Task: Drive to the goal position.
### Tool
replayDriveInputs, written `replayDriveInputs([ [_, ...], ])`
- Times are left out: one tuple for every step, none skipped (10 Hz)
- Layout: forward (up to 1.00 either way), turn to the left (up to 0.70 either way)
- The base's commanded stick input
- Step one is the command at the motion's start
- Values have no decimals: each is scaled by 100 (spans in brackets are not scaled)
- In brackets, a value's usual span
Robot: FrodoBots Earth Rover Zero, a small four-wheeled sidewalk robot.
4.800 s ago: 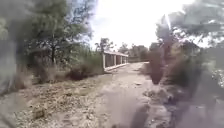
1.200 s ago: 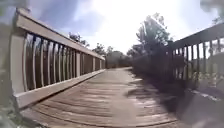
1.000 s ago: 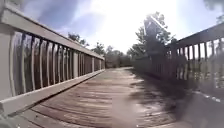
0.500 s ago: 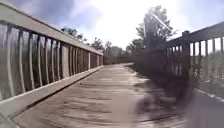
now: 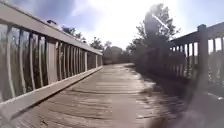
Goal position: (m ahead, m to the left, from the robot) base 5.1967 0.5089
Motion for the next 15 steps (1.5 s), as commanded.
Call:
replayDriveInputs([
  [85, 0],
  [85, 0],
  [85, 0],
  [85, 0],
  [85, 0],
  [85, 0],
  [85, 0],
  [85, 0],
  [85, 0],
  [85, 0],
  [85, 0],
  [85, 0],
  [85, 0],
  [85, 0],
  [85, 0],
])
